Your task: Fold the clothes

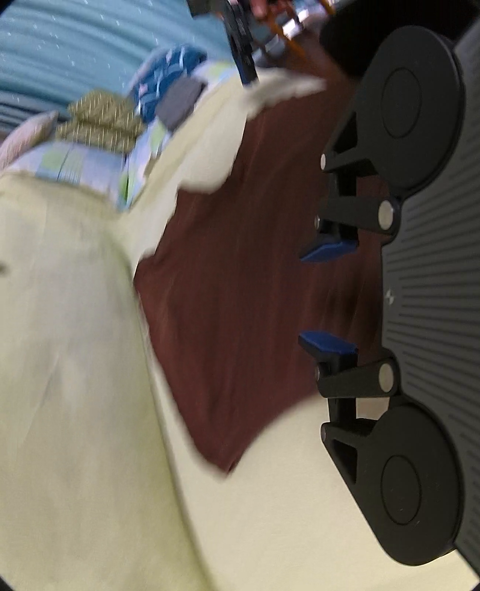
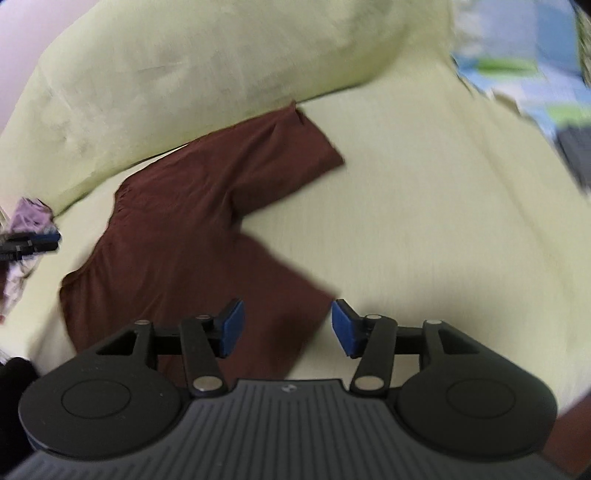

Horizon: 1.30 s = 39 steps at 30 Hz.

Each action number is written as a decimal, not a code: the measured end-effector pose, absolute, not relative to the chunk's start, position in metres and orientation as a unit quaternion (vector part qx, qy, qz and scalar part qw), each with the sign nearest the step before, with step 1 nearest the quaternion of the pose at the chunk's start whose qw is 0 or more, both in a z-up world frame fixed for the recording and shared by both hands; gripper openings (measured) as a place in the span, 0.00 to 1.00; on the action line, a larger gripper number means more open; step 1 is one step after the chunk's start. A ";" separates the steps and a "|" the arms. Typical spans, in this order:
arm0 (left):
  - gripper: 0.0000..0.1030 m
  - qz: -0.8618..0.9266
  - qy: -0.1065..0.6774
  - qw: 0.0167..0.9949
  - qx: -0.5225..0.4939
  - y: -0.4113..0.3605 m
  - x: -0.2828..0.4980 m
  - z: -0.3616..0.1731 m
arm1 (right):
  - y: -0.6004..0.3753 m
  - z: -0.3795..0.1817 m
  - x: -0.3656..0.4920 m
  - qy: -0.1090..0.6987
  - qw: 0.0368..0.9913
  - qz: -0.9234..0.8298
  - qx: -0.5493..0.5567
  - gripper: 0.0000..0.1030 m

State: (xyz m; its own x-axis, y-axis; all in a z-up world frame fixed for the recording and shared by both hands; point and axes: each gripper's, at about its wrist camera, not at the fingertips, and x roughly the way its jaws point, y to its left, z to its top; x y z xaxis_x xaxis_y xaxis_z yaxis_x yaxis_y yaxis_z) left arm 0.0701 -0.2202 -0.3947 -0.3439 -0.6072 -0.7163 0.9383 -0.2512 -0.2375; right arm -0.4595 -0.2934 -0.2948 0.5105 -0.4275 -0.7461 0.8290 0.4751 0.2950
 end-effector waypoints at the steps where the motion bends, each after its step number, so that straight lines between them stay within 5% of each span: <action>1: 0.47 -0.756 0.335 0.499 0.259 -0.214 0.050 -0.401 | -0.283 -0.298 -0.465 0.298 0.802 -0.390 0.340 0.48; 9: 0.47 -0.794 0.314 0.389 0.346 -0.174 -0.074 -0.435 | -0.242 -0.327 -0.489 0.229 0.789 -0.410 0.397 0.50; 20: 0.47 -0.814 0.284 0.339 0.377 -0.190 -0.143 -0.449 | -0.232 -0.353 -0.505 0.117 0.788 -0.411 0.444 0.46; 35: 0.47 -0.840 0.291 0.291 0.354 -0.219 -0.188 -0.470 | -0.335 -0.381 -0.506 0.119 0.814 -0.348 0.449 0.43; 37: 0.48 -0.842 0.289 0.285 0.355 -0.217 -0.190 -0.472 | -0.340 -0.384 -0.504 0.111 0.813 -0.337 0.461 0.39; 39: 0.48 -0.843 0.285 0.282 0.359 -0.214 -0.190 -0.471 | -0.345 -0.388 -0.500 0.114 0.810 -0.325 0.474 0.20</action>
State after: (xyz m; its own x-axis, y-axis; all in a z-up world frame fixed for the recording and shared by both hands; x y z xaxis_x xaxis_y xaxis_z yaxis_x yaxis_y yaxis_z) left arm -0.1898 -0.2137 -0.4708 -0.5829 -0.2698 -0.7664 0.6798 -0.6786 -0.2782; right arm -0.4998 -0.3449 -0.3884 0.7631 -0.4181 -0.4928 0.6345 0.3393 0.6945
